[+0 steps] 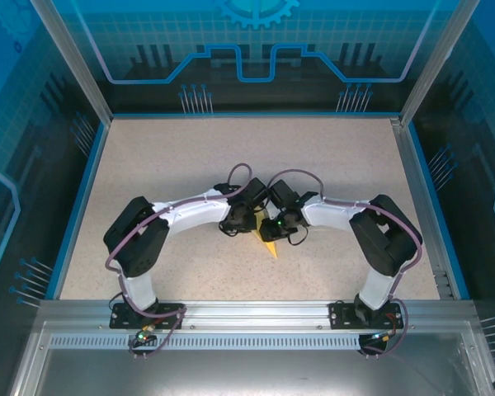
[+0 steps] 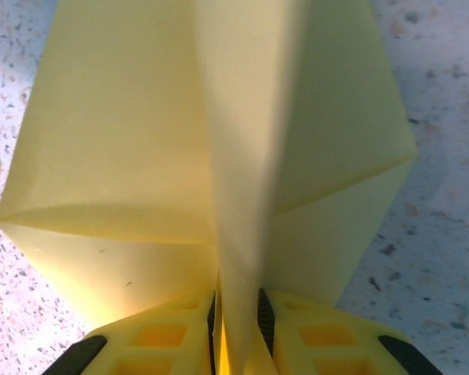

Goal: Fold a paper plane with a square sheet of paper (pick it up from the middle)
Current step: Move a paper plane to the center of the table.

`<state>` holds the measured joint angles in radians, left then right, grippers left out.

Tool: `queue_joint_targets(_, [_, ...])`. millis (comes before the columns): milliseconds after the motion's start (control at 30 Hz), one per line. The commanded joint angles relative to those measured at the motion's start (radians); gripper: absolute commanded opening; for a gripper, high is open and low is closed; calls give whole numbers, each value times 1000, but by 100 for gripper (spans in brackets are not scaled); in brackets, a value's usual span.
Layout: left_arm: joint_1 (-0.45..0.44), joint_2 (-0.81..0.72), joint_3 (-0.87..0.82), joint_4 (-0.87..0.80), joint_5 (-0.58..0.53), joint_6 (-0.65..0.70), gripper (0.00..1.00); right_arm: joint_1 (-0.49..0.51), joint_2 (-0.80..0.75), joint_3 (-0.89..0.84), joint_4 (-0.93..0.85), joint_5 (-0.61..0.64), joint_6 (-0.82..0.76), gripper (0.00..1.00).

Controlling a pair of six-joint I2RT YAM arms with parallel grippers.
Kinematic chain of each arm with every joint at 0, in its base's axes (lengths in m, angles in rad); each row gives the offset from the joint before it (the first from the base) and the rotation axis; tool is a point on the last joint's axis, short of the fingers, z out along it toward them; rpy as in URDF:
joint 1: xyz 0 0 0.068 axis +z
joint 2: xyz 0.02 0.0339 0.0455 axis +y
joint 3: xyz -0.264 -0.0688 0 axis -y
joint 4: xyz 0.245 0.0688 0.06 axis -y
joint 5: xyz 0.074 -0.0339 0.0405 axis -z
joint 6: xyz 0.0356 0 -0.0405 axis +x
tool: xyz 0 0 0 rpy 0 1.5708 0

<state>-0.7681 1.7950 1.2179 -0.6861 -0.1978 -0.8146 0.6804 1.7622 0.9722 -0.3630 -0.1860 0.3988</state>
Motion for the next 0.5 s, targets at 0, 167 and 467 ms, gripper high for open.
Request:
queue_joint_targets(0, [10, -100, -38, 50, -24, -32, 20, 43, 29, 35, -51, 19, -14, 17])
queue_joint_targets(167, [32, -205, -111, 67, -105, -75, 23, 51, -5, 87, -117, 94, 1, 5])
queue_joint_targets(467, [130, -347, -245, 111, -140, -114, 27, 60, -2, 267, -341, 418, 150, 2])
